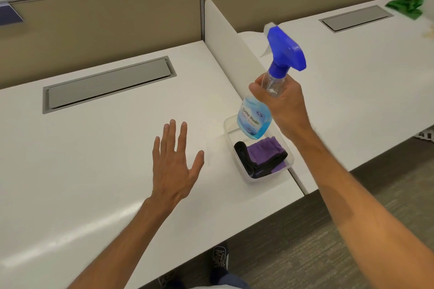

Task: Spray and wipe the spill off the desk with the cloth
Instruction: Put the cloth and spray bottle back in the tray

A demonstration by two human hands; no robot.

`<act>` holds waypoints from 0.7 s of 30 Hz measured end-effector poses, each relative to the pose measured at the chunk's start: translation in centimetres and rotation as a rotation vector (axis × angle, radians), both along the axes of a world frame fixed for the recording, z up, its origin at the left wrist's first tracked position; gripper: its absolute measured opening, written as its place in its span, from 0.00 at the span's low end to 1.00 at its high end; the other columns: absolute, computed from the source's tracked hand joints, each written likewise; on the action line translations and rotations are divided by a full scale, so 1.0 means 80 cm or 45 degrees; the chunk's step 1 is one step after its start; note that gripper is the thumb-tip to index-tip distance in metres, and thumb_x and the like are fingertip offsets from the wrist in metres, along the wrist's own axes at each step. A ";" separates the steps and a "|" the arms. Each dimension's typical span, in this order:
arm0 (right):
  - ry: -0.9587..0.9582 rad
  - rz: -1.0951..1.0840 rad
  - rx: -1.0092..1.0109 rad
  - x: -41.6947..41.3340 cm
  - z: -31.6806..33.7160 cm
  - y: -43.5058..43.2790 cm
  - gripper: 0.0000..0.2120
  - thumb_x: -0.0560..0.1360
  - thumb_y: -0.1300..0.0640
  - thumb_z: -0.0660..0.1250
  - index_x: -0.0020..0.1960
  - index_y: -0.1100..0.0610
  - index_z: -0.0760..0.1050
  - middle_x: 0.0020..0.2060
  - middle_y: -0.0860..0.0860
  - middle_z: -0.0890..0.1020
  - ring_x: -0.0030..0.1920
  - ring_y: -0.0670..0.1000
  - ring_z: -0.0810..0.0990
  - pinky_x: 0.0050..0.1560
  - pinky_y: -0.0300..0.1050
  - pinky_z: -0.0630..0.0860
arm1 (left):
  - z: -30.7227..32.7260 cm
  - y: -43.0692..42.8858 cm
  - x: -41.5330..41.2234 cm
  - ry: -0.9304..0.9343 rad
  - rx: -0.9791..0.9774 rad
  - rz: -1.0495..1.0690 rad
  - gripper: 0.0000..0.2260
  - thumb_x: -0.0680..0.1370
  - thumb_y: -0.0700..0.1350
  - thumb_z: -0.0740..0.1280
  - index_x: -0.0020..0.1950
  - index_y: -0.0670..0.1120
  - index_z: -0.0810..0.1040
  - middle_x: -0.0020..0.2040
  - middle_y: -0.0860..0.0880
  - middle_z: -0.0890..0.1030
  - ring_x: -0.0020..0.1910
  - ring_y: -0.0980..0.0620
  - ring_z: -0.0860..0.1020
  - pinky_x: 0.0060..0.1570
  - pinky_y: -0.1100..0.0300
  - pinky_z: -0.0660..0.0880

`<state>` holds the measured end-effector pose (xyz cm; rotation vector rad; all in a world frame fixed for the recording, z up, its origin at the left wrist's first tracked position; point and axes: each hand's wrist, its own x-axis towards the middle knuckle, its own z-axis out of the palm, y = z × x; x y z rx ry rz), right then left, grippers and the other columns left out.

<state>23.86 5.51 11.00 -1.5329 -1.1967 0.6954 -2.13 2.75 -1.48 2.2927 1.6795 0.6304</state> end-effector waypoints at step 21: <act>0.108 0.772 -0.489 0.074 -0.078 0.056 0.13 0.66 0.67 0.70 0.47 0.55 0.78 0.41 0.43 0.85 0.48 0.47 0.83 0.49 0.40 0.81 | -0.019 0.035 0.051 0.211 -0.086 -0.042 0.36 0.80 0.69 0.44 0.84 0.53 0.46 0.84 0.47 0.45 0.83 0.47 0.42 0.80 0.42 0.38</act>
